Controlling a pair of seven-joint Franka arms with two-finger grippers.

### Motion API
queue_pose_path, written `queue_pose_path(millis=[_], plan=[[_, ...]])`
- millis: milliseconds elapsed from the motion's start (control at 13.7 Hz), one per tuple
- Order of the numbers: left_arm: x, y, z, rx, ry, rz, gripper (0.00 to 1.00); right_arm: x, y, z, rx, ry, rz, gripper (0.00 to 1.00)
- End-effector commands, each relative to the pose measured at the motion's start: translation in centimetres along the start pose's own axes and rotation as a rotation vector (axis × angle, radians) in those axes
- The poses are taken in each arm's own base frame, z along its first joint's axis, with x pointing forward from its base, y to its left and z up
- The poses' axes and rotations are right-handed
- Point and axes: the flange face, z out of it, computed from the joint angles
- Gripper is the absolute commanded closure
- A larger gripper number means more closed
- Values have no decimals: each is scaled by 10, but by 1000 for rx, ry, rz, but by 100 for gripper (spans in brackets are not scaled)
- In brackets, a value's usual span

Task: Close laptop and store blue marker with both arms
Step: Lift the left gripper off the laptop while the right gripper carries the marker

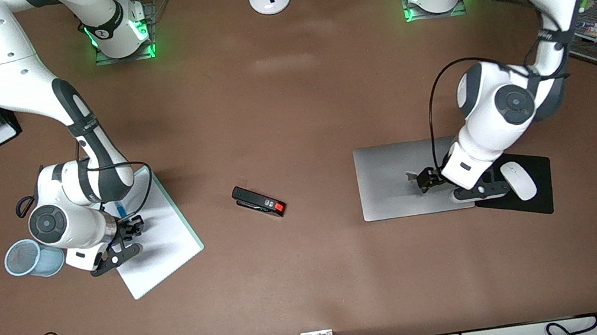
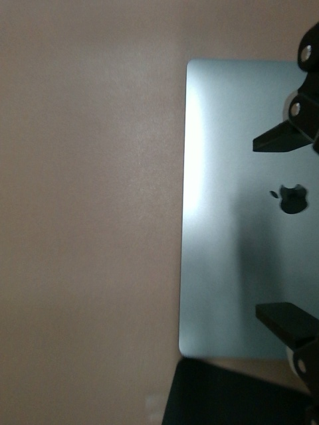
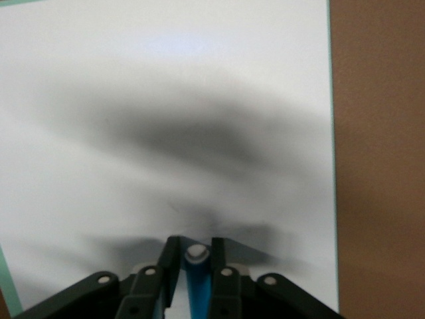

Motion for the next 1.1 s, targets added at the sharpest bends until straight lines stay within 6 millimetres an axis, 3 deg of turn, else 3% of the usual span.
queue_pose_path(millis=[0, 146, 366, 512, 805, 1024], plan=[[10, -4, -49, 43, -8, 4, 0, 1, 1, -3, 15, 5, -17, 89], [16, -14, -80, 56, 5, -14, 0, 1, 2, -3, 14, 7, -72, 100], [14, -25, -126, 81, -9, -35, 0, 10, 1, -26, 4, 41, -107, 100], [3, -23, -172, 100, -9, -38, 0, 17, 2, -68, -4, 73, -110, 100], [4, -28, -264, 155, -92, -56, 0, 25, -12, -149, -43, 167, -232, 100], [3, -29, -293, 163, -97, -63, 0, 17, -8, -202, -79, 239, -398, 100]])
